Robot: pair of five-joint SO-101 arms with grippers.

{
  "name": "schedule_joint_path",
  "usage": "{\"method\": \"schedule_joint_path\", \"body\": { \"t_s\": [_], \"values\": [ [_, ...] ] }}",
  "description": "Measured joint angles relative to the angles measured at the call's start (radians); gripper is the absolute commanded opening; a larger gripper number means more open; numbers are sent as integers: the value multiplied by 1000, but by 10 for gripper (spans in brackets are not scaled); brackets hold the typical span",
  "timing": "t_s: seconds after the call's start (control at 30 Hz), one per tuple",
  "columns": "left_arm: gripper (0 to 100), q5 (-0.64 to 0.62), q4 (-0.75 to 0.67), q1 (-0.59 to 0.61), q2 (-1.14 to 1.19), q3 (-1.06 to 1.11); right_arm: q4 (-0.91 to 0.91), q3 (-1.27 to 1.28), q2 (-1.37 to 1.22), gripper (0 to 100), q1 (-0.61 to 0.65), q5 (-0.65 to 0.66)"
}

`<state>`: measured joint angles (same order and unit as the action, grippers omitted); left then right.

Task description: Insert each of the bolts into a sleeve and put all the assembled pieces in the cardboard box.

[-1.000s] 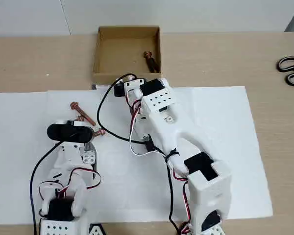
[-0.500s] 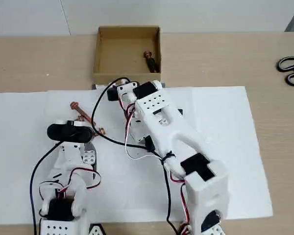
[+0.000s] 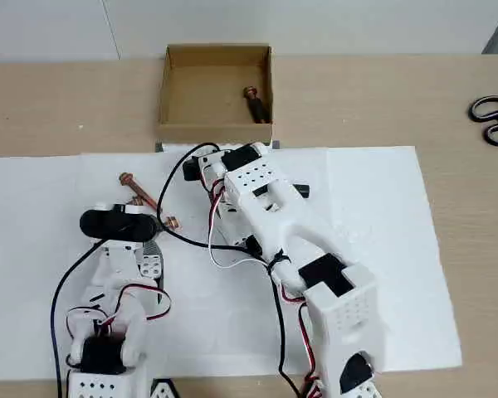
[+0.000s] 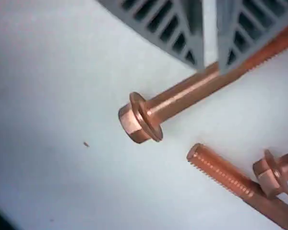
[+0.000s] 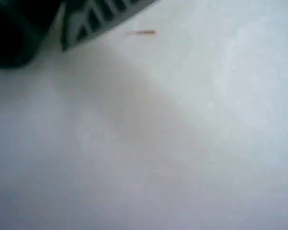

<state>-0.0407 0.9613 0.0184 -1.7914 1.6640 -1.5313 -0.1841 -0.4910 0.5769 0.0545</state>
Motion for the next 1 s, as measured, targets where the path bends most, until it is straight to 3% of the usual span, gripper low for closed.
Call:
{"method": "schedule_joint_path", "body": {
  "t_s": [0.07, 0.43, 0.7, 1.0],
  "values": [
    [6, 0, 0, 0, 0, 0, 0, 0, 0, 34, -6, 0],
    [6, 0, 0, 0, 0, 0, 0, -5, 0, 3, -21, 0],
    [9, 0, 0, 0, 0, 0, -124, -106, 103, 4, -35, 0],
    [58, 3, 46, 0, 0, -100, -183, -92, 293, 4, -242, -34]
  ]
}}
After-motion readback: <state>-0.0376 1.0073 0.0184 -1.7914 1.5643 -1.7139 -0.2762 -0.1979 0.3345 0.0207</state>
